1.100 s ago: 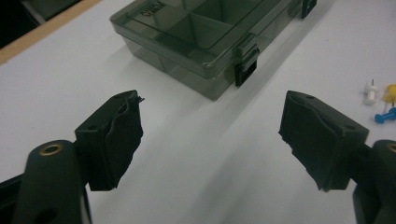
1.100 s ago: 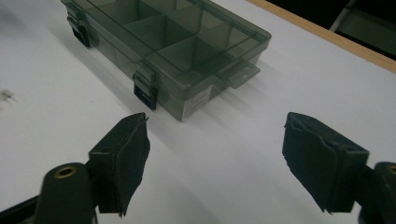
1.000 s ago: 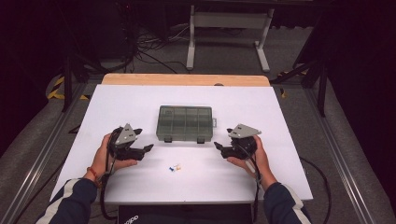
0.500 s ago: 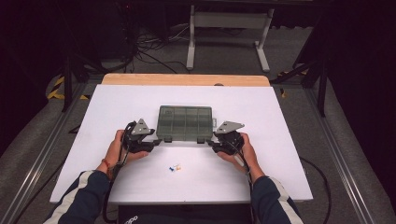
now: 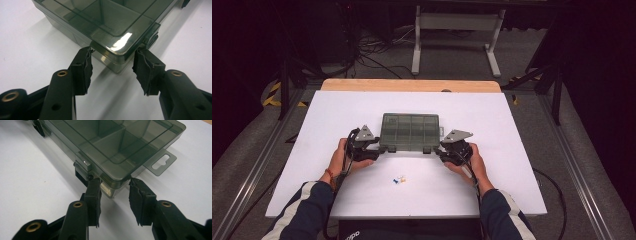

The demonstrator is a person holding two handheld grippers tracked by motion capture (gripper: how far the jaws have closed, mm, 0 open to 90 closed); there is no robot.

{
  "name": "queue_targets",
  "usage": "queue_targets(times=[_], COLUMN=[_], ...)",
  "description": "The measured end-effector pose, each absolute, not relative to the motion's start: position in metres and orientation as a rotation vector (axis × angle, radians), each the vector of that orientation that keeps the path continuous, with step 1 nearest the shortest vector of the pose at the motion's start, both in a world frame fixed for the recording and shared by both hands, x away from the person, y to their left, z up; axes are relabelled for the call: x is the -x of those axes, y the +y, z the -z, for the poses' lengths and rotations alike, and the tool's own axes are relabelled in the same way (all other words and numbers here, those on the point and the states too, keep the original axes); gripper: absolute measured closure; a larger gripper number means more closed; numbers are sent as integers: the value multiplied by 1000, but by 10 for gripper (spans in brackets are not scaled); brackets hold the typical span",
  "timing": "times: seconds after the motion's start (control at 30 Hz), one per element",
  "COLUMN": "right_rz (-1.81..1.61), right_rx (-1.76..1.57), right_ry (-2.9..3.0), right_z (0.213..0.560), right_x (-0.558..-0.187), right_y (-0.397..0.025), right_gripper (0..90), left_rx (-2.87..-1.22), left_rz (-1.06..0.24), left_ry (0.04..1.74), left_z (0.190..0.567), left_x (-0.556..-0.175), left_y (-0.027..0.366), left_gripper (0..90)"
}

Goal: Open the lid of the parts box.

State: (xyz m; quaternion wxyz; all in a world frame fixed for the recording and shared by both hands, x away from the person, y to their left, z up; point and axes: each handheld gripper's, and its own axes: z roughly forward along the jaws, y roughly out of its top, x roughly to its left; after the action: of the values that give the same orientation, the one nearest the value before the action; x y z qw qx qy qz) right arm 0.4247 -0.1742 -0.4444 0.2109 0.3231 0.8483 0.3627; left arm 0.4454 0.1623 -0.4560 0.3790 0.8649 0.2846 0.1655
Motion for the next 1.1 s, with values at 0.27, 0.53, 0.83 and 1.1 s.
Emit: queue_targets(times=[0.27, 0.53, 0.83, 1.1], right_rz=[-1027, -1032, -996, -1001], right_rx=[-904, -906, -901, -908], right_ry=[2356, 2348, 2351, 2341], right_z=[444, 443, 444, 444], right_x=[-423, -423, -422, -421], right_y=[-175, -175, -173, -173], right_gripper=[615, 624, 646, 655], left_rx=[-2215, -2222, -2231, -2231], left_rz=[-410, -410, -403, -414], left_ry=[719, 712, 718, 718], left_z=[456, 457, 456, 456], left_x=[-445, -446, -445, -445], left_y=[163, 163, 162, 163], left_gripper=[521, 535, 553, 582])
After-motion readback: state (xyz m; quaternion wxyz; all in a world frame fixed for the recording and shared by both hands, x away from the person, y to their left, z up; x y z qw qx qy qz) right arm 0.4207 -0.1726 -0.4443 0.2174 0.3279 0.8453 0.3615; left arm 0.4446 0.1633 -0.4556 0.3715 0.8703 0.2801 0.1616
